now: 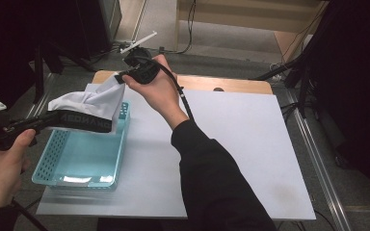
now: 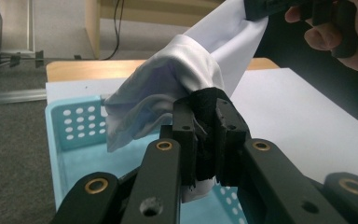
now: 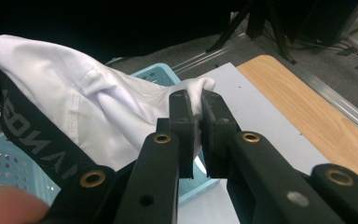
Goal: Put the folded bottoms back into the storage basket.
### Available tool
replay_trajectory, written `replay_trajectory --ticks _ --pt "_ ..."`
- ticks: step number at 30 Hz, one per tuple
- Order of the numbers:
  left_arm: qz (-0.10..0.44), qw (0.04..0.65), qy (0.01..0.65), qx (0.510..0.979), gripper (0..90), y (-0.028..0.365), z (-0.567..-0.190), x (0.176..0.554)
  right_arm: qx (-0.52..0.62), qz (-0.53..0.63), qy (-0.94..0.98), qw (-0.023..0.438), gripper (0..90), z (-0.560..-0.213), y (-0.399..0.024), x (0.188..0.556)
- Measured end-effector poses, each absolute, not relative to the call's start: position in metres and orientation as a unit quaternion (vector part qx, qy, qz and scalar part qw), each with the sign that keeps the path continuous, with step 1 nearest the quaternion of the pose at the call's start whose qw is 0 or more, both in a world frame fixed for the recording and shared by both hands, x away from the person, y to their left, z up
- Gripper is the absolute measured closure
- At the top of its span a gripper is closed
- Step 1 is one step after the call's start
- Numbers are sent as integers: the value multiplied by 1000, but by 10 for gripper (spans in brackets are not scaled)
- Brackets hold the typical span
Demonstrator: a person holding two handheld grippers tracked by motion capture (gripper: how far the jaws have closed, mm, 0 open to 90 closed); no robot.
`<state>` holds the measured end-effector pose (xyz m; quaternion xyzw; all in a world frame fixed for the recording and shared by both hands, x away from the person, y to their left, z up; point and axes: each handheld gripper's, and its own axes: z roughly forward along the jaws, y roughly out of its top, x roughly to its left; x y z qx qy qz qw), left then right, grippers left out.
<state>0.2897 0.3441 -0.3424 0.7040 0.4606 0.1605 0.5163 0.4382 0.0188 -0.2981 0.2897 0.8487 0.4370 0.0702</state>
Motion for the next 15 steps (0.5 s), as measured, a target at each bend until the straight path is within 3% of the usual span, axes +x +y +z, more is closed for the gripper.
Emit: replay_trajectory --ticks 15 --pt "129 493 486 710 822 360 -391 298 298 423 854 52 823 -360 35 441"
